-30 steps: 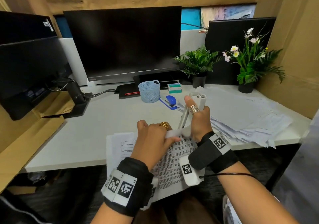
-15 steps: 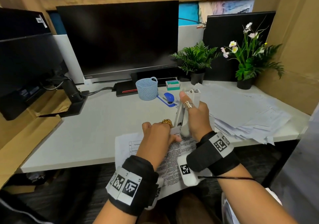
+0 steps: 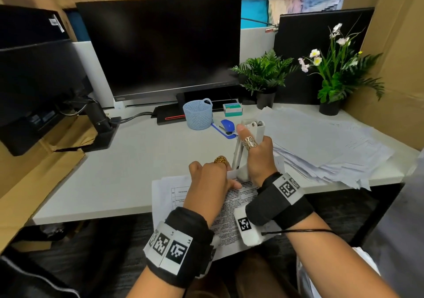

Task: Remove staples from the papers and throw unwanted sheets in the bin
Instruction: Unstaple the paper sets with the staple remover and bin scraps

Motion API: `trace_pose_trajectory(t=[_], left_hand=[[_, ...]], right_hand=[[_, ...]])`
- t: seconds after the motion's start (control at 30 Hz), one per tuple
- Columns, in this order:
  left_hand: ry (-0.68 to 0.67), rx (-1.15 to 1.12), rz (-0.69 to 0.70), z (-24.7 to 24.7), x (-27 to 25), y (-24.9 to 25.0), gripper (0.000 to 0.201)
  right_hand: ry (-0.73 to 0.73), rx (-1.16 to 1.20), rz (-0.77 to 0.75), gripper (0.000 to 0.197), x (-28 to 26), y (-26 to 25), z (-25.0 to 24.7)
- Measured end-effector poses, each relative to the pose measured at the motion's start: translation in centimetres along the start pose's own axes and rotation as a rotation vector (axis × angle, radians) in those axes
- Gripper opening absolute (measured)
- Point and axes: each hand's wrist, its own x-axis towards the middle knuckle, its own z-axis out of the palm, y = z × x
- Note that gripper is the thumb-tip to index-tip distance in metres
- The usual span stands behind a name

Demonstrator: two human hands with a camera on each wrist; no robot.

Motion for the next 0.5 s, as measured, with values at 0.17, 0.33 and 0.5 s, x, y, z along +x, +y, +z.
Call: trace_pose_trajectory(t=[0.17,0.33,0.5], left_hand=[[0.2,0.026,0.149,0.2,-0.6,-2.3,0.038],[0.236,0.043,0.244,0.1,-0.8,-4.9,0.023],[0.224,0.137,0.274,0.4,-0.4,-6.0,0.026]], right_hand=[[-0.039,-0.043,0.173,0.025,2.1,0.3,1.4],[-0.083,-0.181,0.485,0.076,7.1,0.9,1.4],[-0.312,-0.777,0.51,0.054,8.9,1.1,-0.1]])
